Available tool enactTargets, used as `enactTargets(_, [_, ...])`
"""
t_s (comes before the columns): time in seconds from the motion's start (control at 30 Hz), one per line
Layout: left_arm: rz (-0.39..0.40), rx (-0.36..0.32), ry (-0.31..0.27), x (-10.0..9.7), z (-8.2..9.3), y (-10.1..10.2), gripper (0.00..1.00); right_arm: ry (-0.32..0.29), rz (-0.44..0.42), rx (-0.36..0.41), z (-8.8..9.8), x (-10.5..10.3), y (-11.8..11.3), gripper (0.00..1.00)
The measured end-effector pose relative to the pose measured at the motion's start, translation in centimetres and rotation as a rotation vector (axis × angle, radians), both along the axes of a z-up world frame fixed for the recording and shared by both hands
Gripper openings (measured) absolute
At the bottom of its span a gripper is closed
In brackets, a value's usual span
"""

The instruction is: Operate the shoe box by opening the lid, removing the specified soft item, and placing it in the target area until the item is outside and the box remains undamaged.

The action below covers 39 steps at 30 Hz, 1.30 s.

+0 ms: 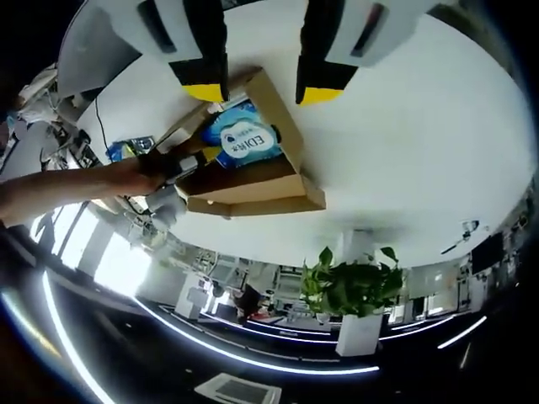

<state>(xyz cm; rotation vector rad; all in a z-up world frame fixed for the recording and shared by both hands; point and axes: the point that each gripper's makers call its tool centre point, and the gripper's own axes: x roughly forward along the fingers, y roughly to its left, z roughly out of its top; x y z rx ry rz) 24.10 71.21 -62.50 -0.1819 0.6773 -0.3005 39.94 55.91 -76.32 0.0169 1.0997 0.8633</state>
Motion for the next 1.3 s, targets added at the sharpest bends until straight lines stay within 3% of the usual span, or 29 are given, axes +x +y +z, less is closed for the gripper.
enactTargets(0.17, [-0.023, -0.004, -0.002, 0.5, -0.1, -0.9, 0.32, -0.040, -0.031, -0.007, 0.2, -0.3, 0.2, 0.01])
enactTargets(0.33, [-0.050, -0.009, -0.009, 0.9, 0.1, -1.5, 0.32, -0.034, -0.054, -0.014, 0.3, -0.4, -0.3, 0.00])
enactTargets(0.87, [-0.103, -0.039, -0.006, 2.1, -0.6, -3.8, 0.31, -0.052, -0.109, -0.072, 1.2, 0.7, -4.5, 0.00])
enactTargets(1.3, [-0.143, -0.074, 0.011, 6.0, -1.7, -7.3, 0.30, -0.068, -0.142, -0.072, 2.2, 1.0, -6.8, 0.00])
